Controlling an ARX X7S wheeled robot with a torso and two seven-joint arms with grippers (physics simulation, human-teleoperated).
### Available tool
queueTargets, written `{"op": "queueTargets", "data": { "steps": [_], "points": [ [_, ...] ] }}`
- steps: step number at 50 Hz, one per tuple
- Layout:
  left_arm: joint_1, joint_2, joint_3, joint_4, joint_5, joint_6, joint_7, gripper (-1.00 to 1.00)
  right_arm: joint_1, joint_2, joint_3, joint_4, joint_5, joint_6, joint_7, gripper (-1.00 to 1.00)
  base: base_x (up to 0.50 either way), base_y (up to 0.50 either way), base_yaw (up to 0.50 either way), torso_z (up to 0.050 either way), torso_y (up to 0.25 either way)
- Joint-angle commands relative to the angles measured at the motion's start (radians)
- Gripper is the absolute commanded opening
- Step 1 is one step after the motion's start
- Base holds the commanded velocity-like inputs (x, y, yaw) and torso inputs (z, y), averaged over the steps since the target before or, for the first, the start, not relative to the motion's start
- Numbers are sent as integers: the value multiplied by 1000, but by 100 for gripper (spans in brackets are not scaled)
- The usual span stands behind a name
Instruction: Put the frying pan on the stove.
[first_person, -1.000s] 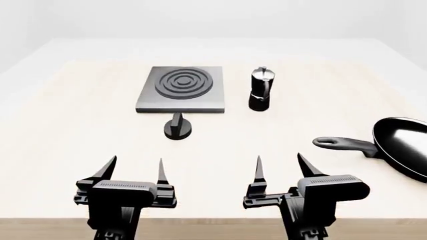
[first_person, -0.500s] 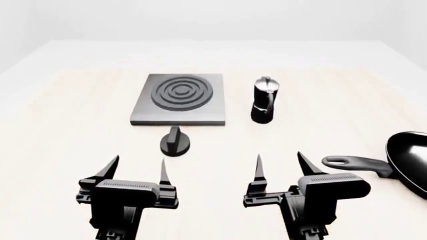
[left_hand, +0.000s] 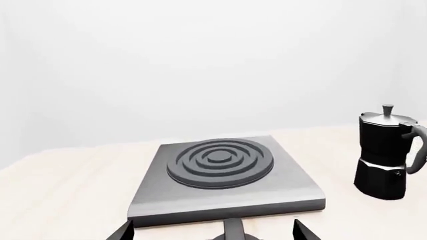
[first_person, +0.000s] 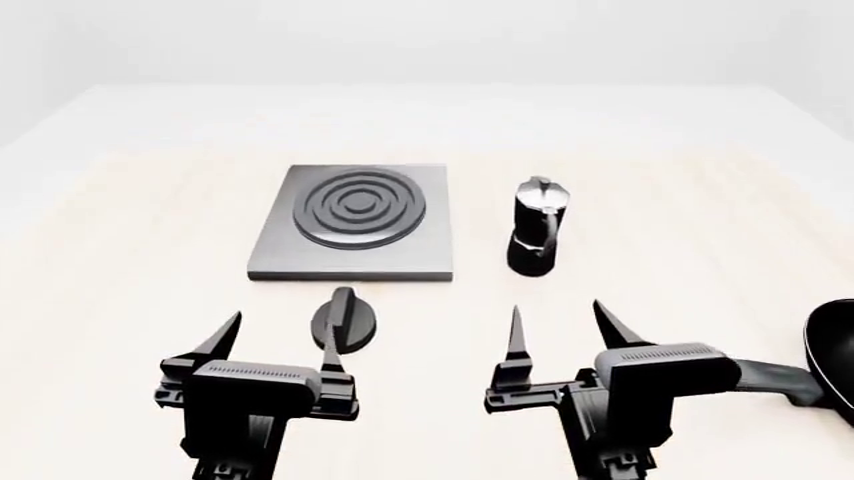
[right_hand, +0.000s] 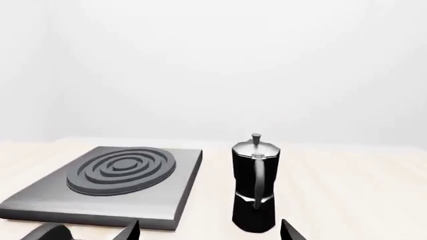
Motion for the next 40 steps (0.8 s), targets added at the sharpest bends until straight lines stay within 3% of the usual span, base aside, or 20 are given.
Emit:
{"op": "queueTargets", "data": {
  "steps": [1, 40],
  "points": [
    [-3, -8, 7, 5, -5, -6, -7, 100, 9, 6, -10, -14, 5, 17, 13, 100, 219, 0, 0, 0, 0],
    [0, -26, 19, 4, -28, 7, -33, 100, 25, 22, -24, -26, 31, 41, 48, 100, 220, 0, 0, 0, 0]
  ]
}}
